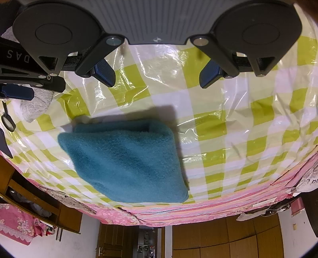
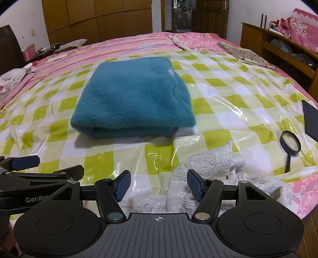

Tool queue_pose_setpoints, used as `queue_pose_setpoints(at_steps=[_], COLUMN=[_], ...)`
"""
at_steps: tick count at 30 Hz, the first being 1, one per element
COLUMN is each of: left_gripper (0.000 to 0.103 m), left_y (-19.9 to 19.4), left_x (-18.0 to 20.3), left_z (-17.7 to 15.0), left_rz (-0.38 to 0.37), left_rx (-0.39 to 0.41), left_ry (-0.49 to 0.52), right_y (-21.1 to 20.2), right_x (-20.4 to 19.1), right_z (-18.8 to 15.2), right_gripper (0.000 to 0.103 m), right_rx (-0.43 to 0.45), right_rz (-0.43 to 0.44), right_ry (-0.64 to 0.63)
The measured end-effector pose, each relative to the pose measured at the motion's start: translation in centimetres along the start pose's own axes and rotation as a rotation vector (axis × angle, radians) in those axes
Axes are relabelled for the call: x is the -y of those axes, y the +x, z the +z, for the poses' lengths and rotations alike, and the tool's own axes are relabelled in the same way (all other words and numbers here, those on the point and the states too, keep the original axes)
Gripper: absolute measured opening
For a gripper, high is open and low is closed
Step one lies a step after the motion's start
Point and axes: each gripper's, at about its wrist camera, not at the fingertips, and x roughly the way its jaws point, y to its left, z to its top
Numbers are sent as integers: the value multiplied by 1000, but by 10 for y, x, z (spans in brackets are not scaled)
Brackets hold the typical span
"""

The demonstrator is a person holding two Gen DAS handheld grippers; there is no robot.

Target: Fold small clothes

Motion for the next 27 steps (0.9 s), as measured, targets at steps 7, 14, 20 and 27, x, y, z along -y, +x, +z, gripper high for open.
queue_pose_setpoints(at_steps=[7, 14, 20, 27], left_gripper=[97, 97, 97, 97], left_y=[0, 0, -4, -2], left_x=[1, 1, 3, 3], left_z=[-1, -1, -1, -2], left_rz=[-3, -12, -22, -13], left_rx=[-2, -5, 1, -9], left_ry=[2, -6, -2, -1], right_y=[0, 0, 1, 1], right_x=[0, 1, 1, 1], right_z=[-2, -4, -6, -7], right_gripper=[63, 63, 63, 63], right_rx=[-2, -5, -13, -19], right_rz=[-6, -13, -28, -35], right_ry=[0, 4, 5, 8])
